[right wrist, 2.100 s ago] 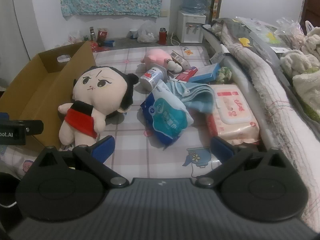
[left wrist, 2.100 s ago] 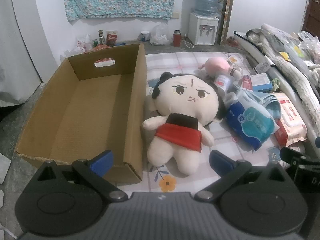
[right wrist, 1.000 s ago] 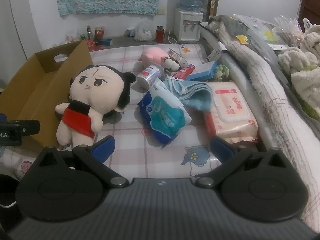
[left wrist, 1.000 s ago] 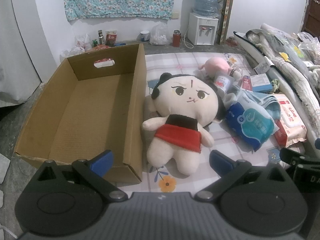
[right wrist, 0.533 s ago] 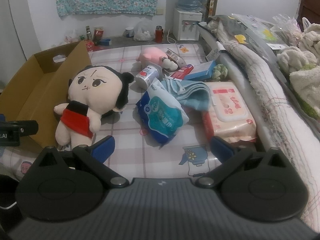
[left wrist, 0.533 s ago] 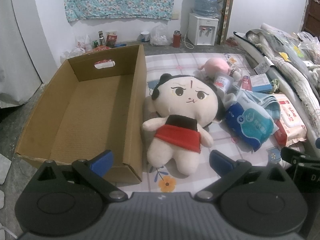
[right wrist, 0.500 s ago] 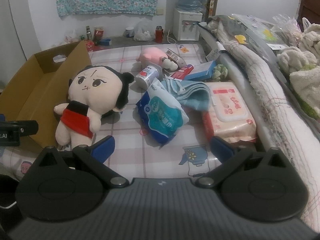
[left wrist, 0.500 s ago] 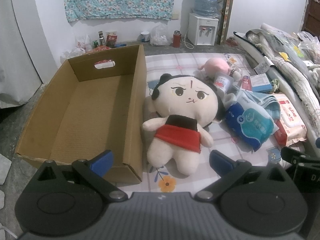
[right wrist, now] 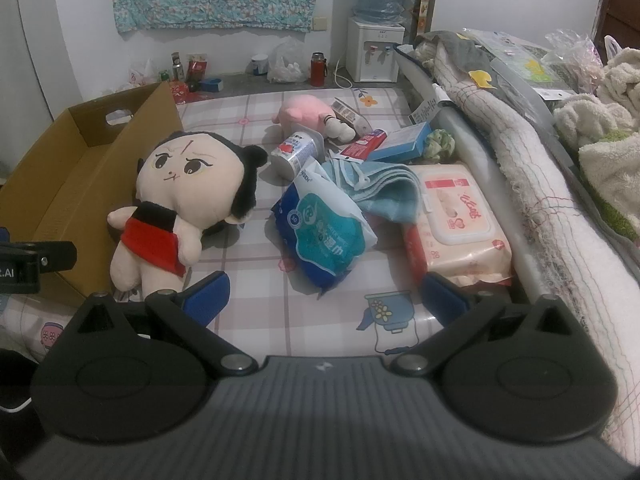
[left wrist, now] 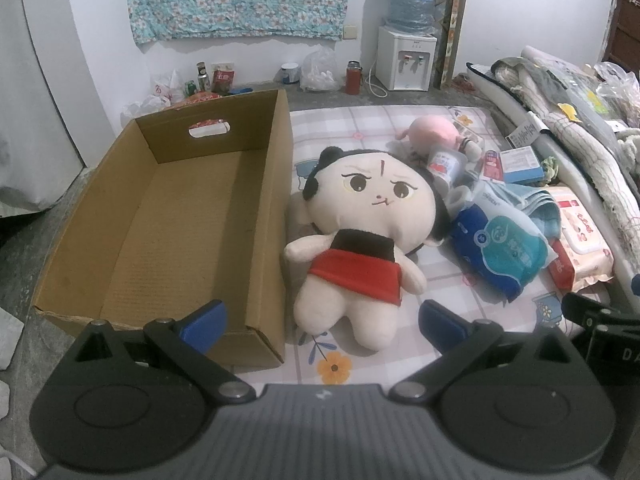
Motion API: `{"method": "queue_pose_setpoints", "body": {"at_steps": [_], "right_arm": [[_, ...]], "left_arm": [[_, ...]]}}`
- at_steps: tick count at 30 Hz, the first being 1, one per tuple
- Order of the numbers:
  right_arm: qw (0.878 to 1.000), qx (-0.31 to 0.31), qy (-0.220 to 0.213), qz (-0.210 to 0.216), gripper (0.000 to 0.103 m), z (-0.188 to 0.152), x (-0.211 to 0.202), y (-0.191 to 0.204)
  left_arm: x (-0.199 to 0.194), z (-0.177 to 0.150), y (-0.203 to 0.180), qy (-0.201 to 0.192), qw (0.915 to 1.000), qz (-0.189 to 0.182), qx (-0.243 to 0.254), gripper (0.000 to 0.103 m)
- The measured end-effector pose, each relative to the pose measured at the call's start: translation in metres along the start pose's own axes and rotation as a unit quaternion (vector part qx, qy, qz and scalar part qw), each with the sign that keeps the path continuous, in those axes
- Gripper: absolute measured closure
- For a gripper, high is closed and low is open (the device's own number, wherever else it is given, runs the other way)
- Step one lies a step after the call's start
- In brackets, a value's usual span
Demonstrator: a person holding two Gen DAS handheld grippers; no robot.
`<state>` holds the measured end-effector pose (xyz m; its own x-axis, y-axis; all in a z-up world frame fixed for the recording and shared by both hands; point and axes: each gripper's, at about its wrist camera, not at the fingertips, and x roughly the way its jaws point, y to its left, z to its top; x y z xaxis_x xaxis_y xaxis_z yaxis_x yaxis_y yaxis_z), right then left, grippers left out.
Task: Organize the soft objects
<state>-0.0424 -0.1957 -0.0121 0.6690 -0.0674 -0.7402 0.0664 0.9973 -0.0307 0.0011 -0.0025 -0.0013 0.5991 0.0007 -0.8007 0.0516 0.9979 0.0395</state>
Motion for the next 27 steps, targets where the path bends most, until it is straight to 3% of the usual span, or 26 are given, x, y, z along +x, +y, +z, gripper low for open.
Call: {"method": "queue_pose_setpoints", "body": {"at_steps": [17, 27], "right_arm": [[1.000, 0.000, 0.001, -0.004, 0.001, -0.001, 0.002, -0.001], [1.000, 0.006, -0.020, -0.006, 0.001, -0.013, 0.009, -0.019]], "left_arm": [[0.002, -0.001, 0.003, 0.006, 1.0000, 0.000, -0.001, 0.000], [0.005, 0.001, -0.021, -0.016, 0.9992, -0.027, 0.027, 0.000]]}}
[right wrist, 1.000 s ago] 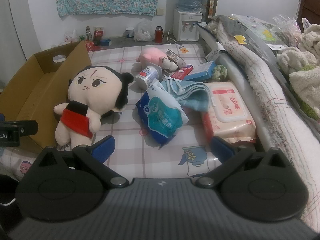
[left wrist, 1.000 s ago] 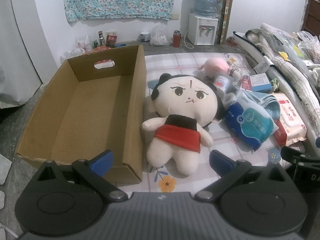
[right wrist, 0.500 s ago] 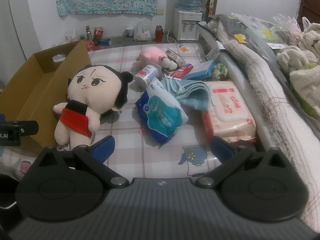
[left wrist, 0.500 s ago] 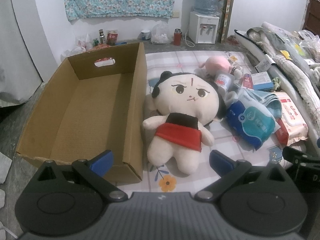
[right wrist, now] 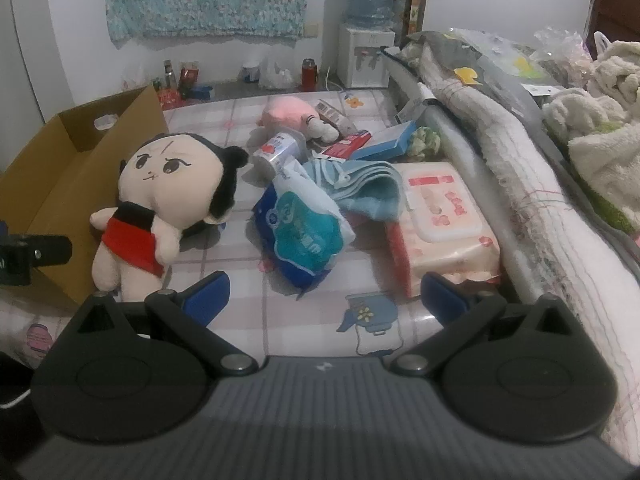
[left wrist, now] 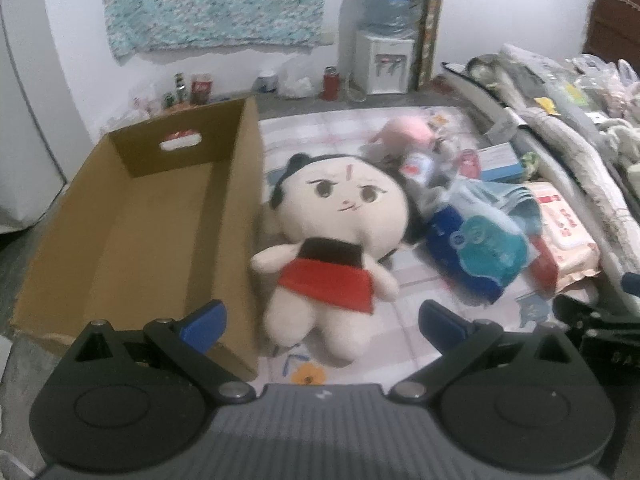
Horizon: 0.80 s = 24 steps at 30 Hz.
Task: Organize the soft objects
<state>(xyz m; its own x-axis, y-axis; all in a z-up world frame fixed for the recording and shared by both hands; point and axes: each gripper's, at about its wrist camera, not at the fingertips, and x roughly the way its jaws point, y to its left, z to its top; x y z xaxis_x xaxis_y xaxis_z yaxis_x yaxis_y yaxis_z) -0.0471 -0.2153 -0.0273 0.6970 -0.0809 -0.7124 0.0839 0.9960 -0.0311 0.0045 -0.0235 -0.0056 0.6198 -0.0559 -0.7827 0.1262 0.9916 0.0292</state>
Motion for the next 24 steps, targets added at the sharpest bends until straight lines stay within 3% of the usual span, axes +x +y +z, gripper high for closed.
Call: {"method": "queue_pose_setpoints", "body": {"at_steps": [4, 7, 13, 16, 18, 22, 24], "right_arm": [[1.000, -0.011, -0.025, 0.012, 0.001, -0.010, 0.004, -0.012], [0.998, -0.016, -0.051, 0.021, 0.001, -0.013, 0.009, -0.024], [0.994, -0.019, -0.081, 0.072, 0.003, 0.003, 0.039, -0.048], [0.991, -0.018, -0.087, 0.096, 0.015, 0.017, 0.062, -0.055], [0.990, -0.017, -0.083, 0.114, 0.028, 0.028, 0.079, -0.058], [0.986, -0.011, -0.052, 0.155, 0.042, 0.046, 0.119, -0.060], [0.986, -0.009, -0.025, 0.166, 0.062, 0.048, 0.139, -0.057]], "left_arm": [[0.004, 0.003, -0.013, -0.017, 0.9993, -0.028, 0.016, 0.000], [0.011, 0.007, -0.021, -0.022, 0.9972, -0.070, 0.015, 0.002], [0.031, 0.018, -0.042, -0.008, 0.9916, -0.128, 0.013, 0.019], [0.040, 0.018, -0.055, 0.005, 0.9906, -0.133, 0.034, 0.032], [0.049, 0.018, -0.061, 0.018, 0.9897, -0.136, 0.042, 0.039], [0.062, 0.018, -0.064, 0.042, 0.9876, -0.146, 0.041, 0.058], [0.067, 0.018, -0.063, 0.051, 0.9865, -0.151, 0.039, 0.064]]}}
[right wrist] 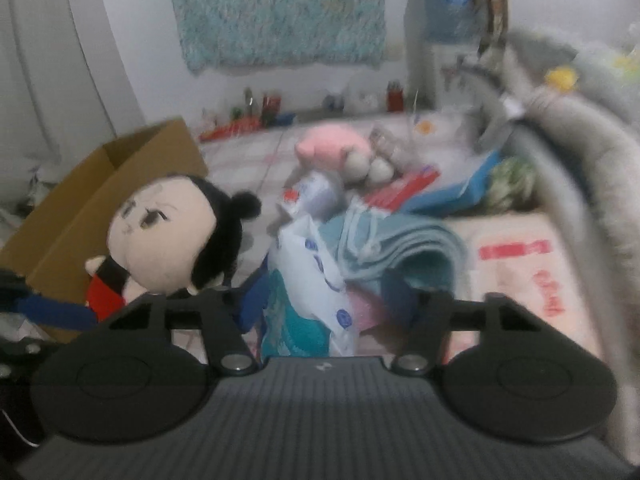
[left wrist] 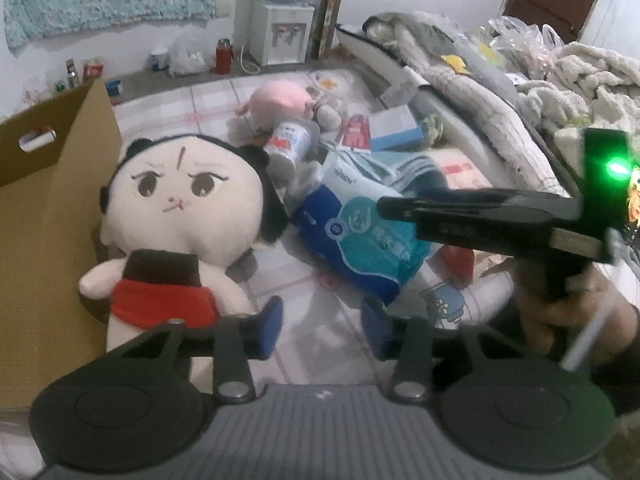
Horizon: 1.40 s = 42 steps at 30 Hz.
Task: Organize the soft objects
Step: 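Move left tool to the blue-teal wipes pack while right tool reaches the light blue towel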
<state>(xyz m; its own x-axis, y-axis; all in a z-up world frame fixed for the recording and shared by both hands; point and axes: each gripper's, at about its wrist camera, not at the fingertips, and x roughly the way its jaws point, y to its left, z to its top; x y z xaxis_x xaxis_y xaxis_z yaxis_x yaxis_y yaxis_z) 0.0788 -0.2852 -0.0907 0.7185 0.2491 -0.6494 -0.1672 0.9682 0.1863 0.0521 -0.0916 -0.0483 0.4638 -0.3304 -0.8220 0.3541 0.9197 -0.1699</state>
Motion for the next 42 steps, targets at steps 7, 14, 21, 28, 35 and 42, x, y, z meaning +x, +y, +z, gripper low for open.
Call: {"method": "queue_pose_setpoints", "body": {"at_steps": [7, 14, 21, 28, 35, 42], "right_arm": [[0.988, 0.123, 0.059, 0.075, 0.077, -0.012, 0.016, -0.022], [0.955, 0.230, 0.116, 0.144, 0.074, -0.054, 0.010, -0.027], [0.965, 0.223, 0.077, 0.116, 0.061, -0.064, -0.014, -0.016], [0.957, 0.239, 0.085, 0.140, 0.057, -0.056, 0.003, -0.032], [0.926, 0.265, 0.136, 0.231, 0.055, -0.062, 0.026, -0.032], [0.947, 0.232, 0.104, 0.197, 0.053, -0.058, 0.003, -0.033]], "left_arm": [[0.000, -0.003, 0.000, 0.005, 0.9999, -0.013, 0.007, 0.066], [0.001, -0.017, -0.006, 0.027, 0.9987, -0.040, 0.018, 0.045], [0.016, -0.018, -0.015, 0.049, 0.9967, -0.060, 0.023, 0.026], [0.048, -0.003, -0.033, 0.067, 0.9955, -0.033, 0.058, 0.015], [0.065, -0.004, -0.037, 0.092, 0.9938, -0.013, 0.062, 0.009], [0.083, 0.002, -0.045, 0.103, 0.9916, 0.019, 0.075, 0.008]]}}
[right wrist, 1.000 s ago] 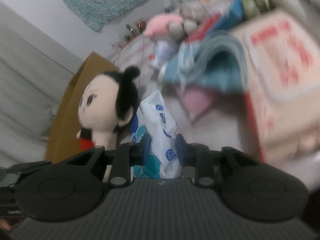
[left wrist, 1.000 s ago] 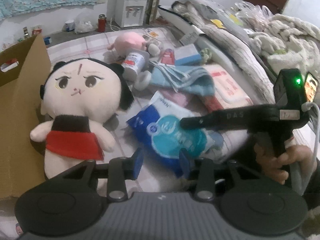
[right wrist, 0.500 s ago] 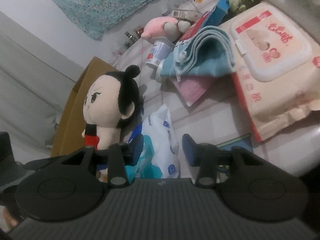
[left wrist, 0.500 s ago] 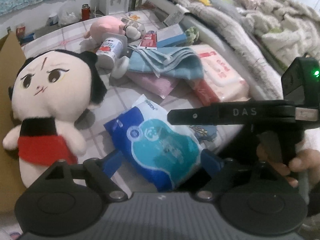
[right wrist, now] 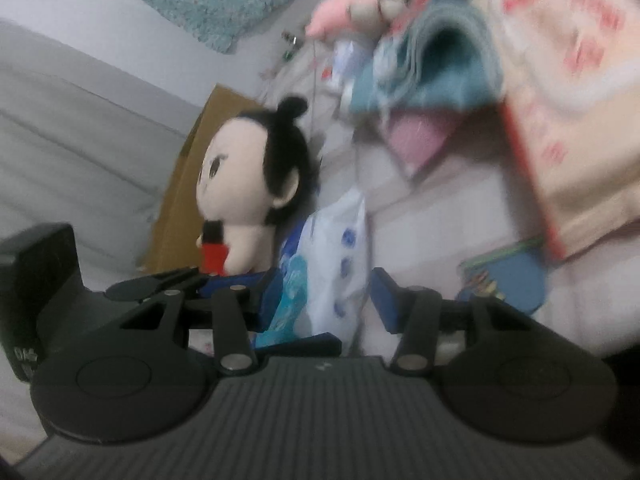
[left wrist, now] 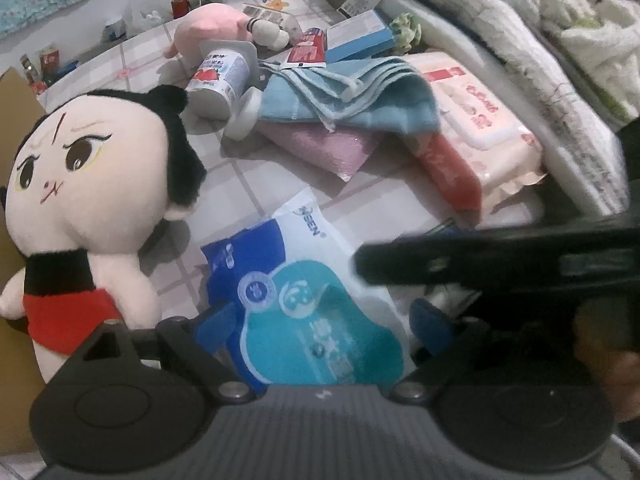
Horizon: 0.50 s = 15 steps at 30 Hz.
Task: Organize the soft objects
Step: 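Move left tool to the blue-teal wipes pack while right tool reaches the light blue towel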
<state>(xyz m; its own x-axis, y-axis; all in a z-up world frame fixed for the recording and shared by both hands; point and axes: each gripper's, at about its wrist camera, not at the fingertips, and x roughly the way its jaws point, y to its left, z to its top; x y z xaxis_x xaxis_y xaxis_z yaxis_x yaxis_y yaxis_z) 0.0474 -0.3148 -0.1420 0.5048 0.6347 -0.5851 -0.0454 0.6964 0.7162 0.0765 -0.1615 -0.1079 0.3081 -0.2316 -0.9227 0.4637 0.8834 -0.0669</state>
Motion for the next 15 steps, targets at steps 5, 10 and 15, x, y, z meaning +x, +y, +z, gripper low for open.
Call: {"method": "queue_pose_setpoints", "body": {"at_steps": [5, 10, 15], "right_arm": [[0.992, -0.090, -0.069, -0.050, 0.027, 0.009, -0.034, 0.030], [0.959, -0.216, -0.120, -0.138, 0.015, 0.039, -0.051, 0.058], [0.945, -0.257, -0.093, -0.178, 0.015, 0.092, -0.024, 0.058]], "left_arm": [[0.012, 0.003, -0.003, 0.003, 0.9995, 0.030, 0.001, 0.008], [0.012, 0.002, -0.003, -0.009, 0.9993, 0.037, 0.002, 0.010], [0.009, -0.002, 0.000, -0.022, 0.9993, 0.030, -0.002, 0.013]]}}
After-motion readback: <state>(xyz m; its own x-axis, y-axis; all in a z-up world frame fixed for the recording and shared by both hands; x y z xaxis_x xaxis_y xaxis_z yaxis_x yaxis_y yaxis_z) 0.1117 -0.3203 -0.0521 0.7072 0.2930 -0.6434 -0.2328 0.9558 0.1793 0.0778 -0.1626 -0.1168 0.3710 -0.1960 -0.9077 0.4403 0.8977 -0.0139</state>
